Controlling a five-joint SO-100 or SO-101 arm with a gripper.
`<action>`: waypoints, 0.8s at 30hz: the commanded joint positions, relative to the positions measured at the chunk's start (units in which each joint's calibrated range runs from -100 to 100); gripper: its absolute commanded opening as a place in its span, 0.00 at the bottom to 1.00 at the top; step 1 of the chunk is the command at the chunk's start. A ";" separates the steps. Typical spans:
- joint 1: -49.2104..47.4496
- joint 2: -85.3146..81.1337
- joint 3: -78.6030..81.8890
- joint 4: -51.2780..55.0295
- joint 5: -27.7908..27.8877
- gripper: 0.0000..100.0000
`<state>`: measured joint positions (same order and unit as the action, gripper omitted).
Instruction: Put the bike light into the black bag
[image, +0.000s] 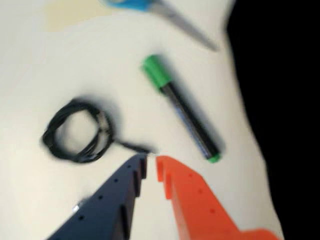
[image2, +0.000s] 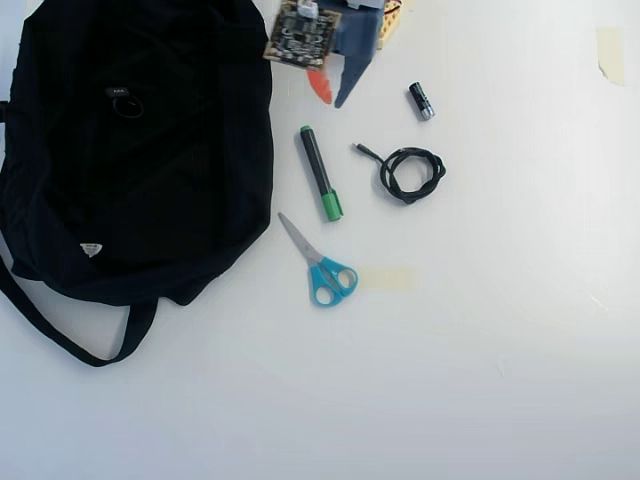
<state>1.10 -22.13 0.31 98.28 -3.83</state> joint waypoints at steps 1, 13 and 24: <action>-4.09 -6.34 4.90 0.60 0.01 0.02; -13.67 -25.43 29.42 -5.69 0.01 0.02; -14.42 -47.67 57.82 -19.13 0.01 0.02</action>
<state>-13.52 -64.72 52.99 82.22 -3.83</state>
